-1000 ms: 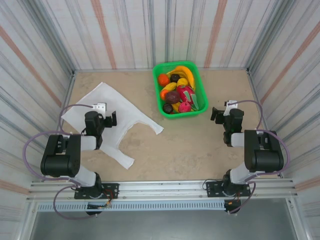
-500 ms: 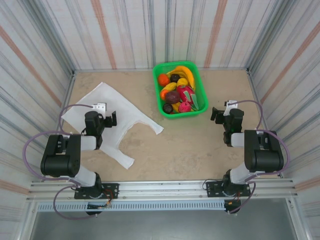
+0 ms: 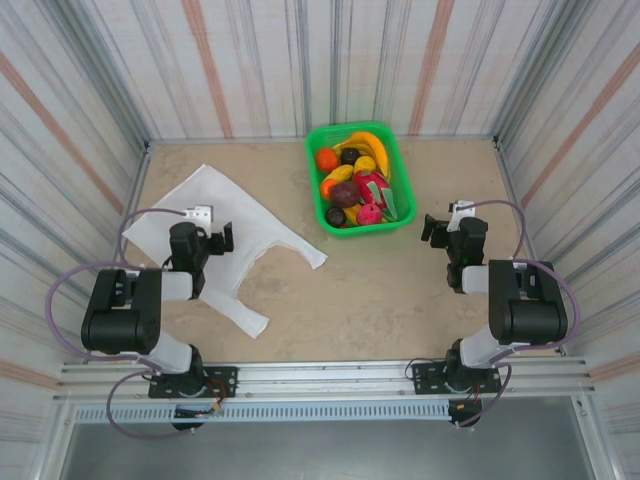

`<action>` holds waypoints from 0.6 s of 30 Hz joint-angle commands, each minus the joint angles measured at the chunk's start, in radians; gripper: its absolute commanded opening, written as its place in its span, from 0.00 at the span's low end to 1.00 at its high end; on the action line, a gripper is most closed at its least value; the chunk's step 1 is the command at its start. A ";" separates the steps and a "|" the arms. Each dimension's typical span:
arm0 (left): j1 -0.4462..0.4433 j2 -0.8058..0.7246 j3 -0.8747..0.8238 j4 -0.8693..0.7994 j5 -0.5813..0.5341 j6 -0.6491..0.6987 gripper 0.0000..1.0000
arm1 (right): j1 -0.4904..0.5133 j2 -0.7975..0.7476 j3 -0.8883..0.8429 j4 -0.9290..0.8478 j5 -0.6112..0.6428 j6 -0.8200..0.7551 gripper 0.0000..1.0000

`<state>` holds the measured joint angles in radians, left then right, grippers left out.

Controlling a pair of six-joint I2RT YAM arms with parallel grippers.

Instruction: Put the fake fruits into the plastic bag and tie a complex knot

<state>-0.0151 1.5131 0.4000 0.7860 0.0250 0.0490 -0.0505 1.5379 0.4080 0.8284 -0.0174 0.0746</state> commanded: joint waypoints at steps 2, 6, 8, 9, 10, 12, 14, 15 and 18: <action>0.001 -0.053 0.010 -0.028 -0.050 -0.005 0.99 | 0.002 -0.074 -0.017 -0.050 0.062 0.040 0.99; 0.001 -0.210 0.095 -0.299 -0.075 0.001 0.99 | -0.006 -0.256 -0.014 -0.226 0.088 0.080 0.99; -0.012 -0.269 0.138 -0.388 -0.101 0.021 0.99 | -0.013 -0.361 0.003 -0.349 0.088 0.124 0.99; -0.019 -0.300 0.165 -0.444 -0.117 0.023 0.99 | -0.018 -0.414 0.018 -0.424 0.085 0.157 0.99; -0.025 -0.325 0.195 -0.505 -0.118 0.022 0.99 | -0.022 -0.462 0.040 -0.508 0.074 0.192 0.99; -0.033 -0.363 0.250 -0.612 -0.114 0.009 0.99 | -0.033 -0.537 0.095 -0.653 0.041 0.245 0.99; -0.034 -0.391 0.307 -0.716 -0.083 -0.014 0.99 | -0.040 -0.597 0.153 -0.779 0.003 0.279 0.99; -0.036 -0.403 0.340 -0.785 -0.072 -0.038 0.99 | -0.046 -0.614 0.191 -0.849 -0.018 0.304 0.99; -0.037 -0.412 0.466 -1.033 -0.052 -0.086 0.96 | -0.051 -0.634 0.300 -1.024 -0.127 0.346 0.99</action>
<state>-0.0483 1.1191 0.7818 0.0601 -0.0475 0.0174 -0.0944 0.9253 0.6285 0.0734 -0.0372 0.3340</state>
